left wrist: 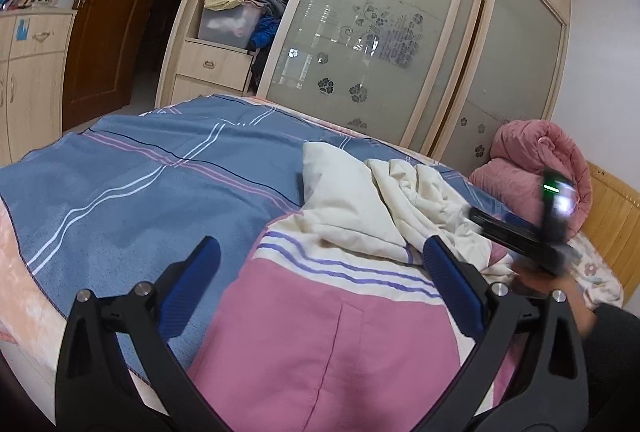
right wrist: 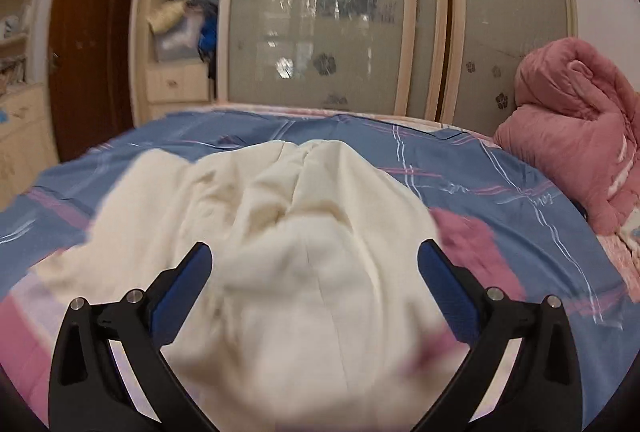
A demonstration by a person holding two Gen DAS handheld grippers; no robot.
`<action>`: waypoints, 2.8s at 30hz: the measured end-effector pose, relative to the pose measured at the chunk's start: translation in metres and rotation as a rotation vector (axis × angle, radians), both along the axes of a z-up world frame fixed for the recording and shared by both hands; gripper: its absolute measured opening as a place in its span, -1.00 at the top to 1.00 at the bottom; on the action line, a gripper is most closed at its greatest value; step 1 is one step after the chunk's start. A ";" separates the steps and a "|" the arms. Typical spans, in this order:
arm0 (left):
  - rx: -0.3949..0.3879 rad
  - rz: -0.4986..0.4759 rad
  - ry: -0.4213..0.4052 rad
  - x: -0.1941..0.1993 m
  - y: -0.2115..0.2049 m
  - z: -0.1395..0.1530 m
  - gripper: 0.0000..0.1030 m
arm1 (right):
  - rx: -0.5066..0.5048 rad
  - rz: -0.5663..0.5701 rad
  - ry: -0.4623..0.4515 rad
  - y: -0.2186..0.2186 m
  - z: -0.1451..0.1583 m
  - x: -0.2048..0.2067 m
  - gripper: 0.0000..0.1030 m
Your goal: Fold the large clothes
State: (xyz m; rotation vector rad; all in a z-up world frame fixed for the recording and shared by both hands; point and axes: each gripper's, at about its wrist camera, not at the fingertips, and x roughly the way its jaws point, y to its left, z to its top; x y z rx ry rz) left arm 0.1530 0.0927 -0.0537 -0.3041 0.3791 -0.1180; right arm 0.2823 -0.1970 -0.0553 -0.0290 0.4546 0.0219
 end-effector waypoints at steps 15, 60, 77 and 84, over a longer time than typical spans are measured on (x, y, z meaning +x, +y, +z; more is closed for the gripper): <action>0.211 -0.008 -0.082 -0.088 -0.022 -0.014 -0.96 | 0.259 -0.158 -0.058 -0.136 -0.039 -0.272 -0.97; 0.197 -0.111 -0.055 -0.115 -0.041 -0.025 -0.96 | 0.621 0.021 0.040 -0.208 -0.050 -0.267 -0.97; -0.097 -0.205 0.048 -0.096 0.009 -0.041 -0.96 | 0.875 0.442 0.447 -0.229 -0.139 -0.210 -0.97; -0.212 -0.210 0.074 -0.094 0.027 -0.048 -0.96 | 0.955 0.494 0.530 -0.219 -0.151 -0.211 -0.70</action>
